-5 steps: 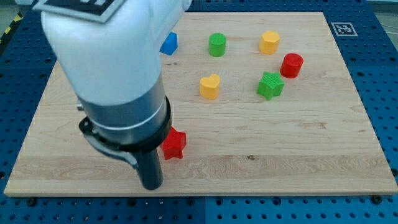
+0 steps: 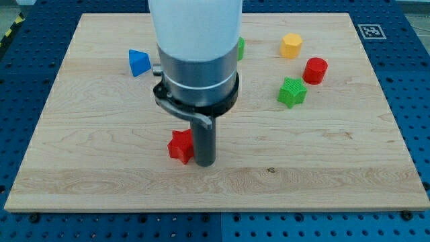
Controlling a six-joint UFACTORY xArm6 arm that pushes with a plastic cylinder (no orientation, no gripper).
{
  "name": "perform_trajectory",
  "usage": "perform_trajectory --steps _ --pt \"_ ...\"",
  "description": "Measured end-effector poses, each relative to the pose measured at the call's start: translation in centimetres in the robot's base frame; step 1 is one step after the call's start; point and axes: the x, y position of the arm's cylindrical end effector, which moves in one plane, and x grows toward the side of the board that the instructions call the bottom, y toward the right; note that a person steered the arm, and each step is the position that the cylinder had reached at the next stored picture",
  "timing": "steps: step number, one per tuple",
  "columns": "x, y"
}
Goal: Move the red star slightly up
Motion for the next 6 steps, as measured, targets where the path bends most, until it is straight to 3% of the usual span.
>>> perform_trajectory --steps 3,4,6 --pt "2.0 -5.1" --pt "0.8 -5.3" --pt "-5.6 -5.3"
